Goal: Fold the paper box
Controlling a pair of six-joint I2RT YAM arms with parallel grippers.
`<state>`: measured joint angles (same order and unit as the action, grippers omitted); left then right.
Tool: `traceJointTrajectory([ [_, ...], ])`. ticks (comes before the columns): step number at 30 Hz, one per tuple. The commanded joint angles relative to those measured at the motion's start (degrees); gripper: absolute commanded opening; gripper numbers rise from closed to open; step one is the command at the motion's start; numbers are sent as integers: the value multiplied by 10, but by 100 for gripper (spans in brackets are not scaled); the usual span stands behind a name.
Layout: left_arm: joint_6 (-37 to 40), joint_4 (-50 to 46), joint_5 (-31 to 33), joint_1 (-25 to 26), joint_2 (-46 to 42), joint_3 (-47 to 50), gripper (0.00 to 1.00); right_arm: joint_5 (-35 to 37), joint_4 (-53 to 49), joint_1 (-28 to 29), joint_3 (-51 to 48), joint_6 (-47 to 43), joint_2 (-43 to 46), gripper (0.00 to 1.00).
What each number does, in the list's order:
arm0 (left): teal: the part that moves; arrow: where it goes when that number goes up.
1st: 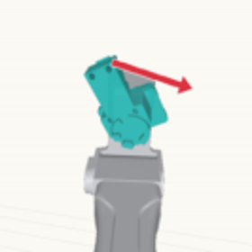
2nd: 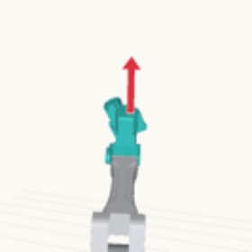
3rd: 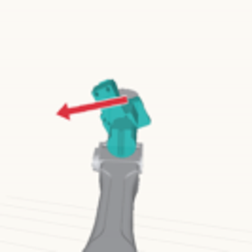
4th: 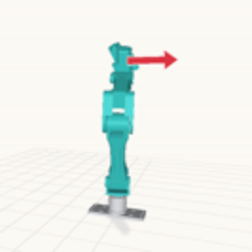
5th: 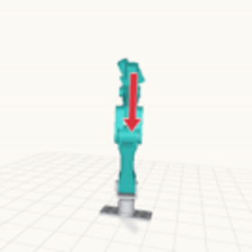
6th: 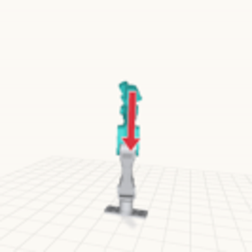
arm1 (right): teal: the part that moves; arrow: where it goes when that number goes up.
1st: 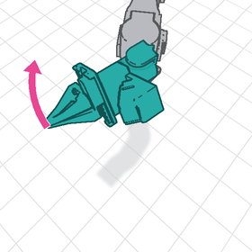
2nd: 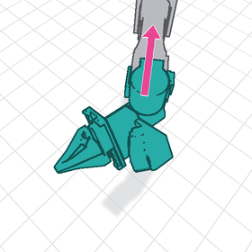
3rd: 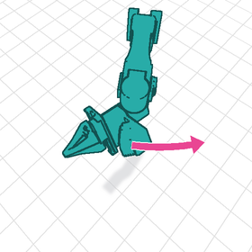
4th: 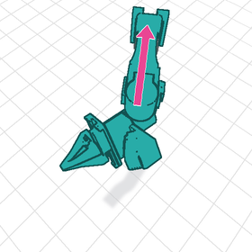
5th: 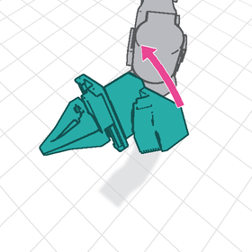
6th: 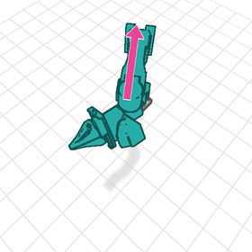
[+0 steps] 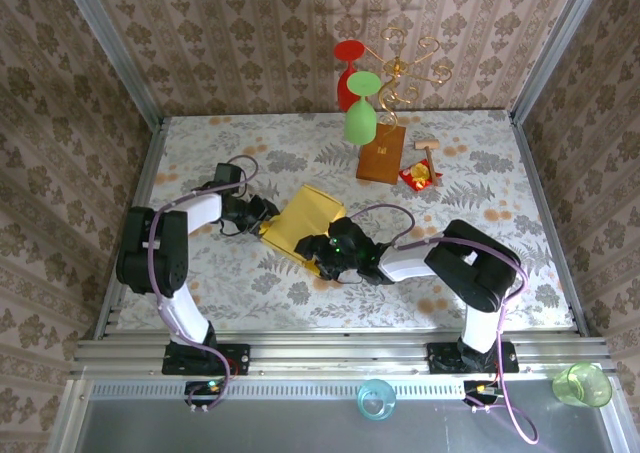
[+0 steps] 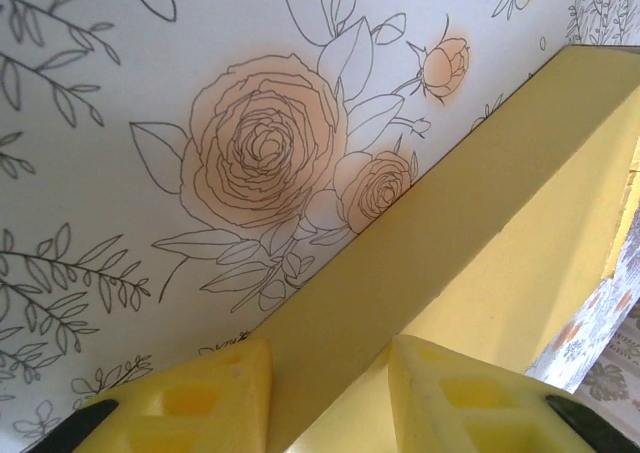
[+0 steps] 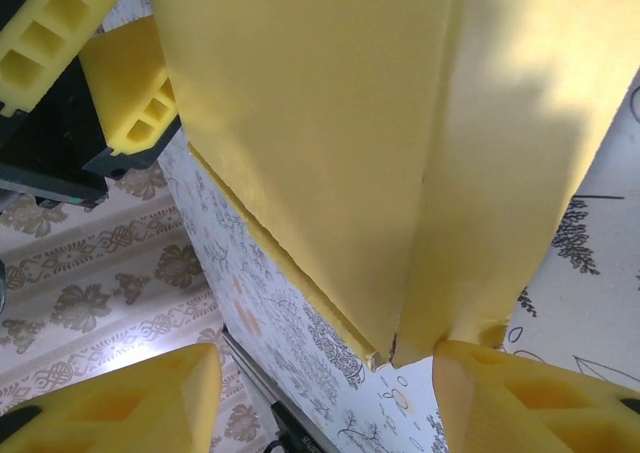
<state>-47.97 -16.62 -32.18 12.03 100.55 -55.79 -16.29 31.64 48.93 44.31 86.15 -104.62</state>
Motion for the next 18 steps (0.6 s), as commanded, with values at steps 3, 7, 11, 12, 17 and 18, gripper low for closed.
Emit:
traceJointTrajectory([
  [3,-25,-1,-3,10,-15,32,34,7,22,0,27,10,-30,58],
  [7,-29,4,-7,11,-20,42,34,9,37,-3,39,19,-39,58],
  [11,-37,13,-8,17,-25,55,34,9,41,-6,55,20,-46,58],
  [12,-40,15,-7,18,-26,58,33,9,43,-6,57,21,-47,58],
  [17,-47,20,-3,17,-38,82,33,12,58,-10,54,28,-48,57],
  [18,-48,20,-2,14,-39,85,33,12,55,-9,53,28,-47,57],
])
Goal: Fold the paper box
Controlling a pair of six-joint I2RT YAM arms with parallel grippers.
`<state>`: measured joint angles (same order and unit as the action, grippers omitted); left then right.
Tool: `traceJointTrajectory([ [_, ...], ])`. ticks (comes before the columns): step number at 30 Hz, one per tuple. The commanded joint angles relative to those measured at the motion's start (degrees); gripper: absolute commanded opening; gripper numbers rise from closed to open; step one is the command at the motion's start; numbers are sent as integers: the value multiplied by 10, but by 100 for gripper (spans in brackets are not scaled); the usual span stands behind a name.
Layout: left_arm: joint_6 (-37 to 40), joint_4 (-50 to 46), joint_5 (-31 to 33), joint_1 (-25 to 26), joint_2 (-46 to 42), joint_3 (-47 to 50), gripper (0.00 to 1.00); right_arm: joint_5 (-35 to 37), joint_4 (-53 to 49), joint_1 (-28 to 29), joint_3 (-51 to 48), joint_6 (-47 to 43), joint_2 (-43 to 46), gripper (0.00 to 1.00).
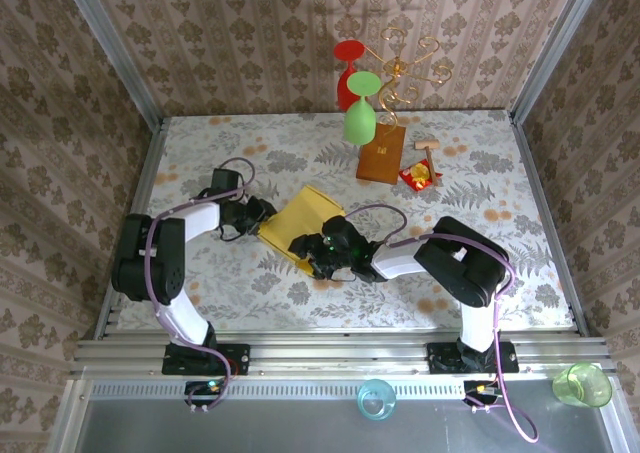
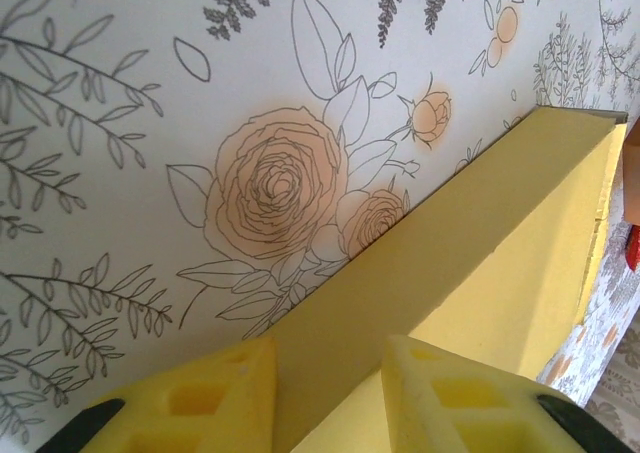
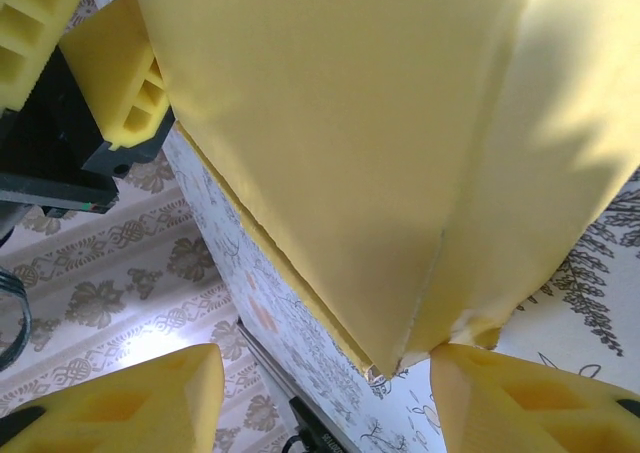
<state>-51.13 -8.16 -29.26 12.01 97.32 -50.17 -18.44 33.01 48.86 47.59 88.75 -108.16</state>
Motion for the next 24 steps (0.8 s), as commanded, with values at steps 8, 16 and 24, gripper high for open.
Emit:
traceJointTrajectory([
  [8,-47,-42,-33,-13,-26,38,35,47,65,-6,-7,32,-13,57],
  [16,-12,-181,60,-66,-69,-36,60,53,23,-10,-17,26,11,53],
  [24,-14,-232,85,-74,-115,-31,60,47,21,-14,-5,29,10,51],
])
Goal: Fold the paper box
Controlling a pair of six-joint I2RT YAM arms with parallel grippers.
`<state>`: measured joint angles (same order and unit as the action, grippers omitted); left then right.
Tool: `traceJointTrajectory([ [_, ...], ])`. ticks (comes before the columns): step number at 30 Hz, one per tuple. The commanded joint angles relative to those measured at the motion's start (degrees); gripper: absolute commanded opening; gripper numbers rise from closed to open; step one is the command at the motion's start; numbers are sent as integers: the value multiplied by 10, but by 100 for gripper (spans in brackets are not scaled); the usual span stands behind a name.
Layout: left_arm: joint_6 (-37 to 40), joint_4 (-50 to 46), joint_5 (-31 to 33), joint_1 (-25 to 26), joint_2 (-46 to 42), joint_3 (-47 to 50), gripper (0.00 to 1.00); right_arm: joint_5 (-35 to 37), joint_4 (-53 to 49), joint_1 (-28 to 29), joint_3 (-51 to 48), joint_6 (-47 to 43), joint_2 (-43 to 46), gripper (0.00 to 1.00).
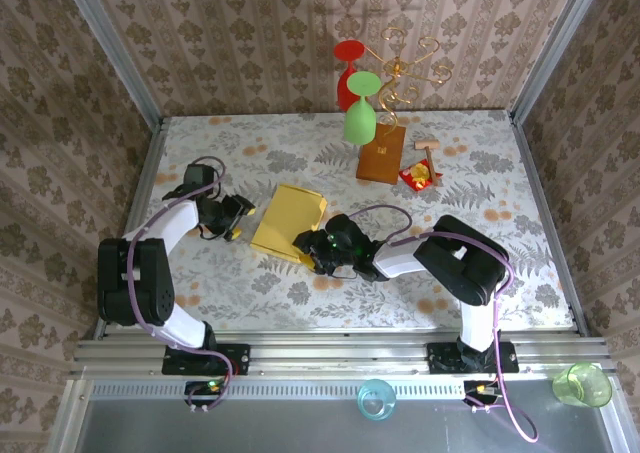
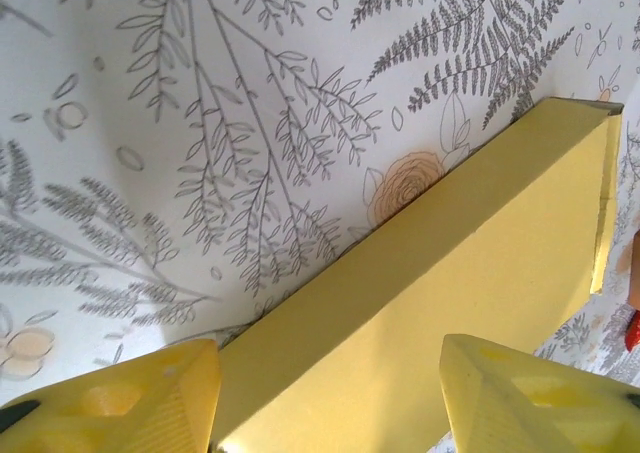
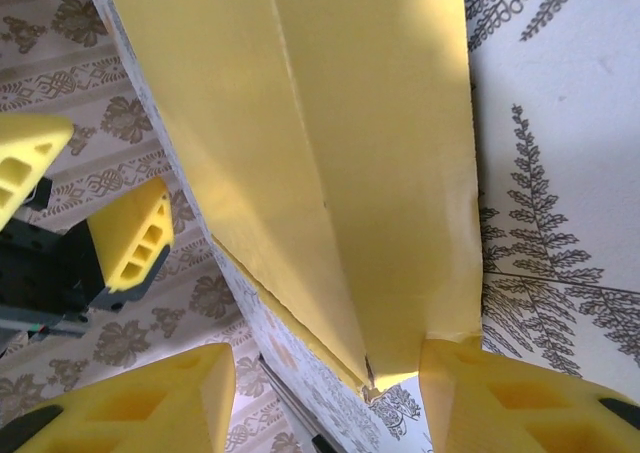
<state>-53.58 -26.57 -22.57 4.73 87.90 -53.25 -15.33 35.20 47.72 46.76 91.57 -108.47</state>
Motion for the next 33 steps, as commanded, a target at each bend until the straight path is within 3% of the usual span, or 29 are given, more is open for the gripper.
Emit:
traceJointTrajectory([
  [1,5,-49,15,-1,-31,5,58,23,-17,-4,1,-6,25,51],
  [9,3,-60,16,29,-137,41,55,96,-239,-79,-36,-160,203,50],
  [11,11,-45,25,11,-181,56,55,128,-350,-122,-34,-227,280,57],
  [12,19,-40,34,2,-202,61,57,146,-395,-142,-31,-256,321,75],
  [13,31,-34,48,-7,-224,63,77,165,-446,-168,-30,-292,362,100],
  [14,46,-25,62,-14,-249,65,100,183,-489,-200,-29,-327,402,100],
  [16,70,-17,103,-19,-290,69,100,220,-558,-254,-26,-392,472,100],
  [18,95,-2,136,-24,-331,81,100,300,-643,-295,-3,-449,519,100],
  [20,118,-5,202,-25,-362,89,100,456,-709,-312,11,-486,550,100],
  [22,116,-51,333,-12,-376,85,100,563,-688,-322,-11,-545,564,100],
  [24,140,-92,457,4,-379,87,100,528,-506,-343,-104,-700,586,100],
  [26,329,20,443,5,-390,140,100,491,-369,-363,-189,-758,602,100],
  [28,380,60,465,2,-401,183,100,482,-265,-370,-248,-800,589,100],
  [31,457,149,401,-30,-411,256,100,418,-214,-399,-264,-803,520,100],
  [33,461,211,365,-48,-409,304,100,378,-158,-407,-272,-824,469,100],
])
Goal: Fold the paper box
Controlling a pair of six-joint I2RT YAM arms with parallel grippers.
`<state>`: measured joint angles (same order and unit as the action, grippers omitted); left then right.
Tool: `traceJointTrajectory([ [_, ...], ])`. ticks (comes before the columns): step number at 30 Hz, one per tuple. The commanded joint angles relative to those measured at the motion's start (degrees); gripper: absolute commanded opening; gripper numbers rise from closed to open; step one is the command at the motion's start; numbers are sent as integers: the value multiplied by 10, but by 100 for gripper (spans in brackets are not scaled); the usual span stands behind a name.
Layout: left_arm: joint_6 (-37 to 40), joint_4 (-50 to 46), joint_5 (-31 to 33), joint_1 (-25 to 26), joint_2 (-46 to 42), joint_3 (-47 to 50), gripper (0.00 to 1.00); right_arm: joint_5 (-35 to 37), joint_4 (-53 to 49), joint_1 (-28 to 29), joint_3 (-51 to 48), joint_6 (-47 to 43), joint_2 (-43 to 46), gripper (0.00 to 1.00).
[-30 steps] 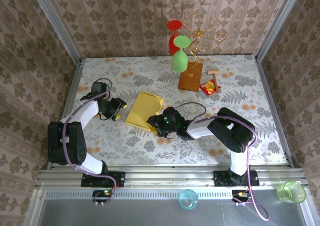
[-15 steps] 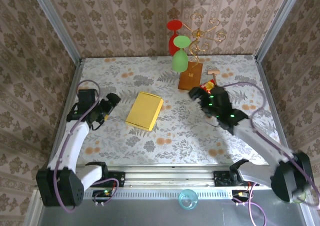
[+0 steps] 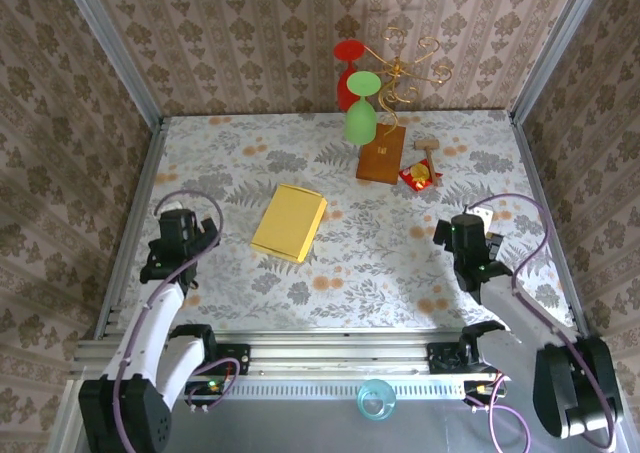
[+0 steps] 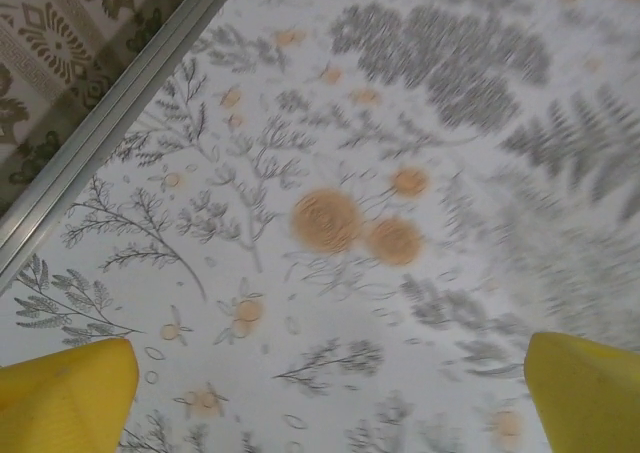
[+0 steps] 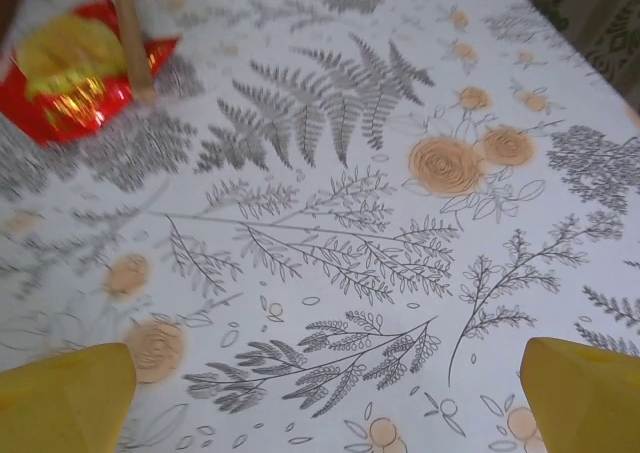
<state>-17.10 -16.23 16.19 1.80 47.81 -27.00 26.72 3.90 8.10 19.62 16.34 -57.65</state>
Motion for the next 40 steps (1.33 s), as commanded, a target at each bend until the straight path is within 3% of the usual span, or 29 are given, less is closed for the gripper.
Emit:
traceJointTrajectory([
  [1,92,140,-39,-28,-1,63,100,-64,177,-16,5,-82,-62,100],
  [6,64,300,-109,-72,75,104,100,-148,337,-56,17,-82,-164,100],
  [8,70,394,-139,-83,123,110,100,-176,321,-64,44,-102,-188,100],
  [16,101,700,-159,-90,324,105,100,-209,540,-87,-5,-114,-306,100],
  [17,109,758,-174,-93,351,115,100,-202,514,-85,2,-113,-297,100],
  [20,136,743,-149,-62,344,114,100,-190,488,-80,16,-116,-299,100],
  [22,159,811,-154,-41,396,129,100,-184,482,-76,19,-118,-299,100],
  [23,174,900,-164,-38,444,136,100,-184,473,-74,23,-121,-299,100],
  [25,146,804,-165,-53,405,119,100,-185,462,-69,30,-130,-299,100],
  [29,162,750,-180,-46,408,86,100,-184,459,-67,32,-133,-299,100],
  [40,168,767,-179,-44,412,90,100,-187,479,-58,22,-145,-299,100],
])
